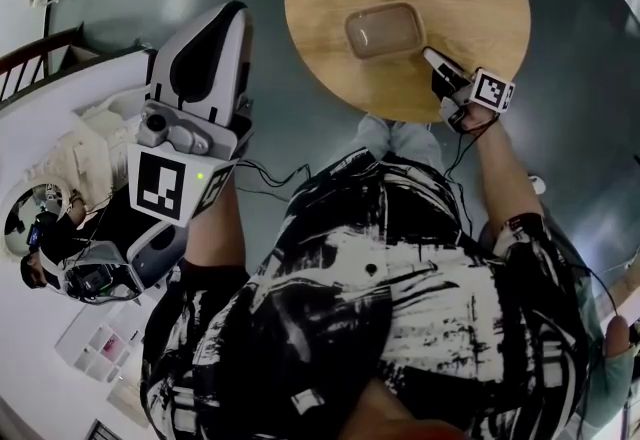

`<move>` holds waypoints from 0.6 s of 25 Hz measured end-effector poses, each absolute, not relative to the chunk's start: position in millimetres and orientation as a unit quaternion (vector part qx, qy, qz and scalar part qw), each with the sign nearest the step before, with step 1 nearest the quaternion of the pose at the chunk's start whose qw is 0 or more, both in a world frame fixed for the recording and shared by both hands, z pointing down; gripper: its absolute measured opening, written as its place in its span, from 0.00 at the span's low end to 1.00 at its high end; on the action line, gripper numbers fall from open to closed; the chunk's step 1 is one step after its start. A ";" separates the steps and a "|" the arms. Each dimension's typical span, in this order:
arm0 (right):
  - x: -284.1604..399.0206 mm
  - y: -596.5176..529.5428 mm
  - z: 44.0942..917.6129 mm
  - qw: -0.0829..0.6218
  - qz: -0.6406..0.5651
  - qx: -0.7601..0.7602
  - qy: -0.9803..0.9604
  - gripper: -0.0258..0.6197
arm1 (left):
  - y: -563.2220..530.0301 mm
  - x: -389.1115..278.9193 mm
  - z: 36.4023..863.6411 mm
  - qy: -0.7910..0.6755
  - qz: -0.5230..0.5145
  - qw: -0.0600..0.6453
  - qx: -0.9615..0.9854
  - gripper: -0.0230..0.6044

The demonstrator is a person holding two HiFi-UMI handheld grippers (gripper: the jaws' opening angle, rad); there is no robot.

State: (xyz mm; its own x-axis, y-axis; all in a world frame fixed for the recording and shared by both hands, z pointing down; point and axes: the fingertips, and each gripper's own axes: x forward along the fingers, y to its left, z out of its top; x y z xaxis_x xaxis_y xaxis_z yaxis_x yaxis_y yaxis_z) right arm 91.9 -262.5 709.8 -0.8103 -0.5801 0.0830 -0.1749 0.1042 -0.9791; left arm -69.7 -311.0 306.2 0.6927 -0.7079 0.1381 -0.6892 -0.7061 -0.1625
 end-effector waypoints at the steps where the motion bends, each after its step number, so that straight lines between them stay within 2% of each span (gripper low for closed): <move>1: 92.7 -262.4 707.7 0.165 -0.616 -0.260 0.725 0.04 | -310.5 -68.9 304.8 0.380 -0.094 0.050 -0.919 0.03; 9: 97.6 -260.1 685.8 0.152 -0.595 -0.280 0.738 0.04 | -304.9 -74.9 297.3 0.383 -0.077 0.061 -0.919 0.03; 15: 100.0 -268.3 589.2 0.128 -0.494 -0.284 0.811 0.04 | -297.7 -83.5 277.9 0.387 -0.042 0.072 -0.918 0.03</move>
